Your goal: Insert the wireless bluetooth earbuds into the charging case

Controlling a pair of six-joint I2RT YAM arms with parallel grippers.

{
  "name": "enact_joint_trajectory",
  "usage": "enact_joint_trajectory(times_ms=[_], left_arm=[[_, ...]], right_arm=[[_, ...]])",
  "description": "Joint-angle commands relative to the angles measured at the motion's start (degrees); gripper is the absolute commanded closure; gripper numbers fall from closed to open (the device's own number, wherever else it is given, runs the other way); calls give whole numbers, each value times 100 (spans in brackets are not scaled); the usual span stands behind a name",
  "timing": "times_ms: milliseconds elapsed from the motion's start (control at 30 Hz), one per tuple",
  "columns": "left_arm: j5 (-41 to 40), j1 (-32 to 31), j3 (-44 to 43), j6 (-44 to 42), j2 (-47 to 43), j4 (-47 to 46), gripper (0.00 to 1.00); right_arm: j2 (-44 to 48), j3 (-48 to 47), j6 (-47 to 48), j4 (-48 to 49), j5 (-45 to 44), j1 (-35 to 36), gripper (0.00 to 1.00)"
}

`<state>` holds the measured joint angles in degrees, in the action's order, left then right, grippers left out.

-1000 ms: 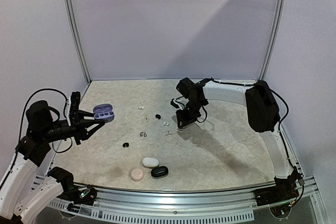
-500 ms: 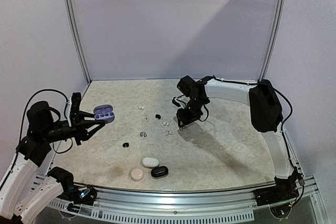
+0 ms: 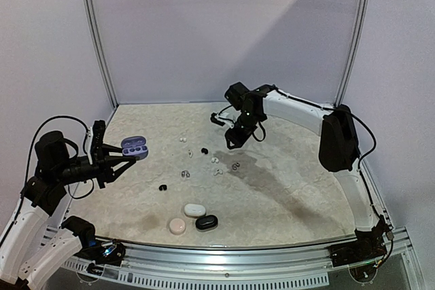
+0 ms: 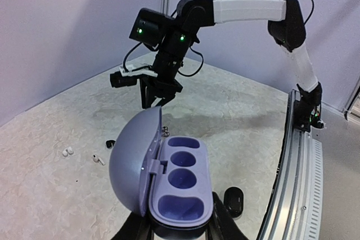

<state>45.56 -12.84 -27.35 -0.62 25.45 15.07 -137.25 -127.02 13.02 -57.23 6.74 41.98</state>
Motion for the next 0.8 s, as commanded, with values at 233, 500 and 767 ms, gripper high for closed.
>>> enact_joint_trajectory(times_ms=[233,500,767], left_arm=[[-25,84,87,-93,4,35,100],[-27,84,94,-102,-5,41,100],[-26,83,98,-108,-23,53,100]], right_arm=[[-590,-71,500,-356,422,70,72],[-528,317,274,-373,362,97,78],[-320,552,178,-489,228,105,78]])
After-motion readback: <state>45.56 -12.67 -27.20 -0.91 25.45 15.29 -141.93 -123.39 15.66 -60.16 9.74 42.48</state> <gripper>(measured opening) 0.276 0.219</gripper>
